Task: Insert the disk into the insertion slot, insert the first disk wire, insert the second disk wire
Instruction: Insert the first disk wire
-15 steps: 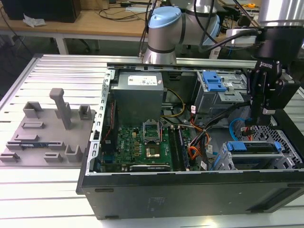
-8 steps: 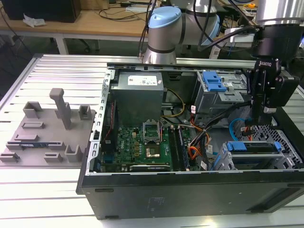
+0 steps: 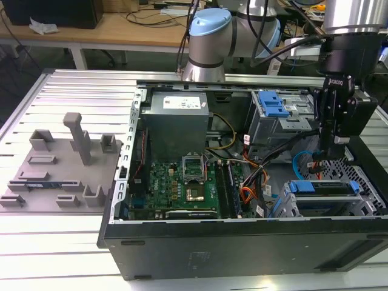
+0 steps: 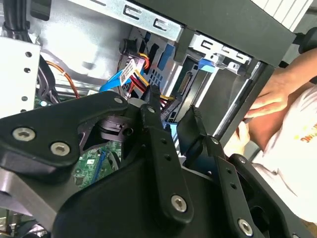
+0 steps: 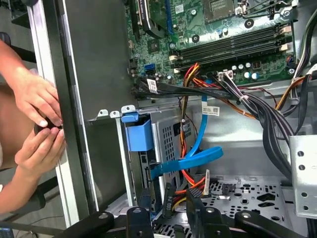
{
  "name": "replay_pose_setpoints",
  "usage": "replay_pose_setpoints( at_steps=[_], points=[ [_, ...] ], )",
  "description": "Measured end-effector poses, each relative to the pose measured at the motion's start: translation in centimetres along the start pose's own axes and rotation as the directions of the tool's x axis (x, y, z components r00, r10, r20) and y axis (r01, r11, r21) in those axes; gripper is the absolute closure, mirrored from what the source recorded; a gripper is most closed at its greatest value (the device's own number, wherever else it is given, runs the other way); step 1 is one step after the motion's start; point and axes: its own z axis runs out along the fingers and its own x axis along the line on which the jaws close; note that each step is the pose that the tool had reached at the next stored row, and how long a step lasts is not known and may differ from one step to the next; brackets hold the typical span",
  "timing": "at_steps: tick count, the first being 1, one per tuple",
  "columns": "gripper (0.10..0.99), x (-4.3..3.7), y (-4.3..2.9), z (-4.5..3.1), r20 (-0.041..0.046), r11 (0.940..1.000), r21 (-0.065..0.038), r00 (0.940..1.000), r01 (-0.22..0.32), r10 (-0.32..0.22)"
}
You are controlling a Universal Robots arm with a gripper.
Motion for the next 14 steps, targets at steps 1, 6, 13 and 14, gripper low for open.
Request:
replay_pose_setpoints(
  at_steps=[1, 6, 13, 14],
  points=[
    [0.675, -0.06, 0.03, 0.08, -0.0020, 1.0000, 0.000, 1.0000, -0.005, 0.005],
    [0.675, -0.62, 0.13, -0.02, -0.0210, 1.0000, 0.001, 0.9997, -0.008, 0.008],
    [0.922, -0.86, 0.16, 0.02, -0.0474, 1.0000, 0.005, 0.9989, -0.006, 0.007],
    [0.922, -0.86, 0.16, 0.02, -0.0475, 1.0000, 0.005, 0.9988, -0.006, 0.007]
  ],
)
